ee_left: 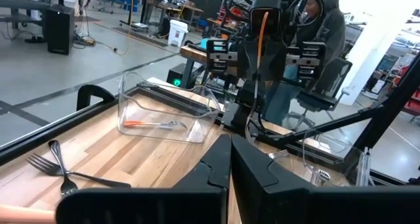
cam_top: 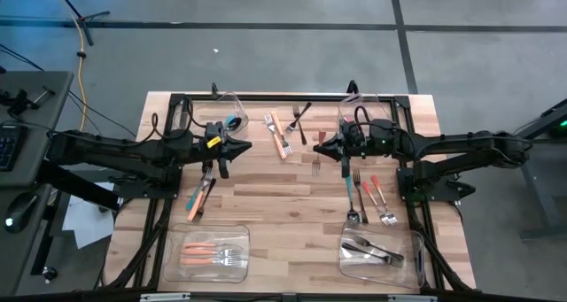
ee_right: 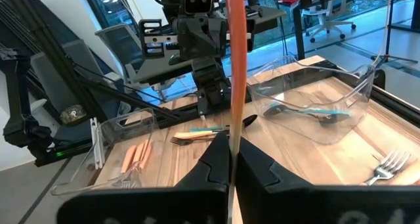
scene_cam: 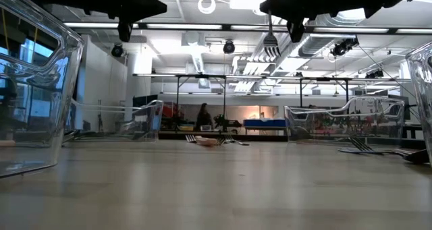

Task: Sort silverware by color (type)
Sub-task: Put the orange fork into the top right transparent bin

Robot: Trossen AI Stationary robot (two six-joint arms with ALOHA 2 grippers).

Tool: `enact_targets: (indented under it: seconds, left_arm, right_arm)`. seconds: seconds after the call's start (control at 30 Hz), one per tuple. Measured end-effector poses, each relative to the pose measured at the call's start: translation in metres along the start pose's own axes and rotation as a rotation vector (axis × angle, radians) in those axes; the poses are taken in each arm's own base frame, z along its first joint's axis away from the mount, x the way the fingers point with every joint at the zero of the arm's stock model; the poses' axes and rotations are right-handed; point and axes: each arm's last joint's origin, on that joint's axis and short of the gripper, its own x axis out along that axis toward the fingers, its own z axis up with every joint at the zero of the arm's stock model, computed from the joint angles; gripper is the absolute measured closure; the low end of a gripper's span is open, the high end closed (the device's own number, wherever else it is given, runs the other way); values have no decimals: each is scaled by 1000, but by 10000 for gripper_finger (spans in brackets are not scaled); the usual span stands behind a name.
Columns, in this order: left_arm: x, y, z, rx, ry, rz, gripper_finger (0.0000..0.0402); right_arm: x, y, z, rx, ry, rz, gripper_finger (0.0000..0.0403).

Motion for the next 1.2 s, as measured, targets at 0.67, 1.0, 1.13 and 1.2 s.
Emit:
enact_targets:
  seconds: [0.67,1.0,1.13,1.2]
  left_arm:
    - [0,0,0,1,-3,11,401]
    - [0,1,0,1,-8,26,401]
    - [0,1,0,1,-8,25,401]
    - [0,1,0,1,-9,26,401]
  right_arm:
    - [-11,-28,44,-36,113,-344,402]
    - [-63,-73,90,-57,343,-734,402]
    - [-70,-82,89,-20,372,-756,402]
    - [-70,-87,84,1,428,-773,402]
